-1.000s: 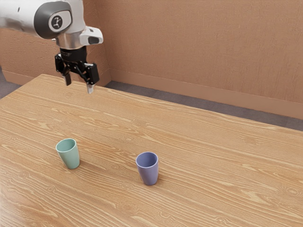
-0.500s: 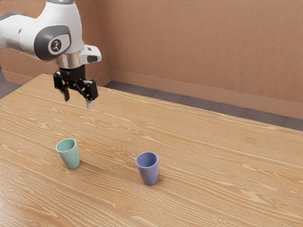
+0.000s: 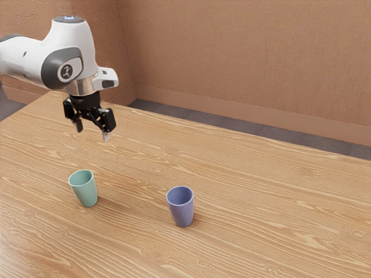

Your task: Place the left cup onto the right cup

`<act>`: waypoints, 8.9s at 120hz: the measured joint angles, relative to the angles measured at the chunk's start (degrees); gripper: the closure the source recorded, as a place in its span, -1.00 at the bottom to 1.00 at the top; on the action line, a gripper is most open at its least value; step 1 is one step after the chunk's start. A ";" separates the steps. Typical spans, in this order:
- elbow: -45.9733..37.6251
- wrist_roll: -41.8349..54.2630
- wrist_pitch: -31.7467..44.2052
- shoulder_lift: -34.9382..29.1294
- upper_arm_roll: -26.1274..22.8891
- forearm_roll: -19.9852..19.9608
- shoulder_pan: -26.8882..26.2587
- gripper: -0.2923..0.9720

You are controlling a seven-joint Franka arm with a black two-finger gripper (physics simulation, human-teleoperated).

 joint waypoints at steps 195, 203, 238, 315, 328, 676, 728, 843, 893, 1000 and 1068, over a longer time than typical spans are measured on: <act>-15.35 9.35 13.66 -1.67 1.74 -0.11 3.29 -0.54; -15.35 9.82 14.07 -1.33 1.75 -0.13 3.59 -0.54; -15.43 11.68 14.87 -1.04 1.75 0.00 3.65 -0.54; -20.12 13.61 16.63 -2.47 1.75 -0.03 4.23 -0.54; -20.00 13.69 17.38 -1.53 1.68 -0.05 4.22 -0.54; -18.25 14.18 26.83 9.32 1.64 -1.05 5.95 0.57; -18.25 13.91 26.75 9.32 1.60 -0.75 5.85 0.69; -13.58 6.35 14.32 0.02 -11.14 -0.06 5.35 0.70; -11.04 1.01 10.13 0.00 -15.15 -0.49 5.94 0.70; -1.68 -9.99 1.06 0.01 -25.89 -0.54 5.59 0.70; 1.15 -14.59 -2.49 0.00 -28.68 -0.37 5.60 0.70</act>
